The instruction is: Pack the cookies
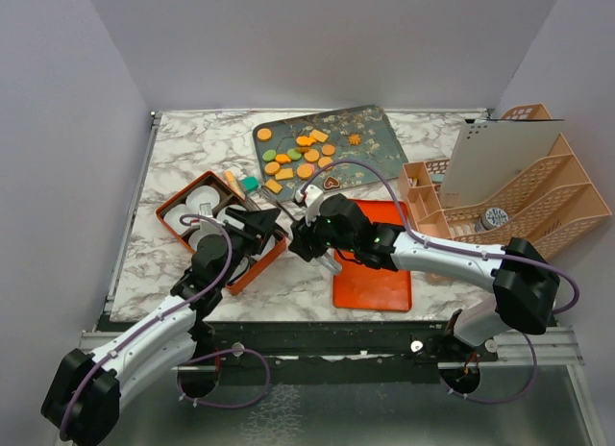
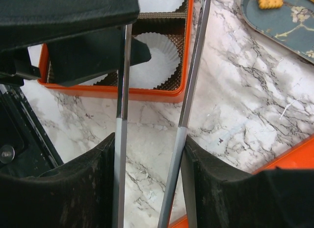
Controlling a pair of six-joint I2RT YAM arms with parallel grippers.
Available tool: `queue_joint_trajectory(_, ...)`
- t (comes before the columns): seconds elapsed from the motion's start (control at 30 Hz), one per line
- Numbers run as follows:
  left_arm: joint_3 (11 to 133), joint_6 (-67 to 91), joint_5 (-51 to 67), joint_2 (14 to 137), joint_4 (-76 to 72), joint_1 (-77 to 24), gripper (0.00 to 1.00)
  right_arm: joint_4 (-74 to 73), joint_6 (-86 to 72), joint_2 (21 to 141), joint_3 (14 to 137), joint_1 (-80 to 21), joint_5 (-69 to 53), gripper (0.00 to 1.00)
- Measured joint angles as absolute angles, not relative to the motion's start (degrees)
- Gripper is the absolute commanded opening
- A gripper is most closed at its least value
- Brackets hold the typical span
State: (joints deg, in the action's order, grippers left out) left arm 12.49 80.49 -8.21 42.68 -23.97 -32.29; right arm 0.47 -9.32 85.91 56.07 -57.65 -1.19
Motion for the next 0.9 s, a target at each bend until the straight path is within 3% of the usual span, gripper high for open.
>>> queue_joint_trajectory(0.77, 13.76, 80.97, -8.16, 48.82, -23.88, -32.29, 0.70, -4.43, -5.63, 85.93, 59.88, -57.65, -12.16, 0.46)
queue_joint_trajectory(0.9, 14.70, 81.03, -8.16, 49.34, -23.90, -32.29, 0.61, -6.13, -3.92, 86.41, 60.45, -57.65, -14.35, 0.45)
